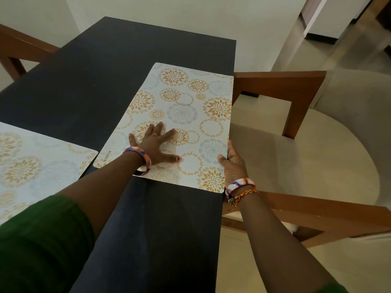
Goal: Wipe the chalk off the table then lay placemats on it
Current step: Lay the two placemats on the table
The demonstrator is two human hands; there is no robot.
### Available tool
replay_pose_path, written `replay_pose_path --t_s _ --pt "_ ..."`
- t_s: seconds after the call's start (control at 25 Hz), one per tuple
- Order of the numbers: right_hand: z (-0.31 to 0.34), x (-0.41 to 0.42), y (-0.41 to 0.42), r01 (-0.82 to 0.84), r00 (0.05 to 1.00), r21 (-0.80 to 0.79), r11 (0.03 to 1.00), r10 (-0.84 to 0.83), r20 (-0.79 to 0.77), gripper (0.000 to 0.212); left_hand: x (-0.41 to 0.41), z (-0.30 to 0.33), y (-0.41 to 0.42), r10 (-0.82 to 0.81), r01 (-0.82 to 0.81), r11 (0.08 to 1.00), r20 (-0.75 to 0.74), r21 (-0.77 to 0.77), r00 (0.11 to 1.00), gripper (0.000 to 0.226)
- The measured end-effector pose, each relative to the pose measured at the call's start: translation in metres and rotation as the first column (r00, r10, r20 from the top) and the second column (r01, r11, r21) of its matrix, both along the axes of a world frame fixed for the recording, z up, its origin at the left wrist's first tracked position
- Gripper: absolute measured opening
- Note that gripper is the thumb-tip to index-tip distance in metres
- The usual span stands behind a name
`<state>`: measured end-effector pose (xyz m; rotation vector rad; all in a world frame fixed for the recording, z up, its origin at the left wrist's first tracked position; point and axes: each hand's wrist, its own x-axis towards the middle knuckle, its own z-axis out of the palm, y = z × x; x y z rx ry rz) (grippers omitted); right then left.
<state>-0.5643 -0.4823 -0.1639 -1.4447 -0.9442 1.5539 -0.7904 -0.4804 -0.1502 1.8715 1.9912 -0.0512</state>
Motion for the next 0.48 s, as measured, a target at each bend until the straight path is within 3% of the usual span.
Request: replay_pose_path --t_s 0.36,0.44,0.48 --pt "-0.001 -0.004 0.005 -0.063 0.975 0.032 0.997 0.055 0.214 0.057 0.001 0.003 -0.001 0.006 -0.006 1.0 0.003 0.0 1.0 0.089" --pt "0.004 -0.008 -0.001 -0.071 0.925 0.054 0.996 0.045 0.377 0.056 0.006 0.01 -0.006 -0.007 0.008 0.999 -0.015 0.04 1.0 0.082" --pt "0.009 -0.012 -0.008 -0.078 0.854 0.104 0.991 0.013 0.52 0.056 0.007 0.014 -0.011 -0.016 0.018 0.997 -0.028 0.075 0.999 0.077"
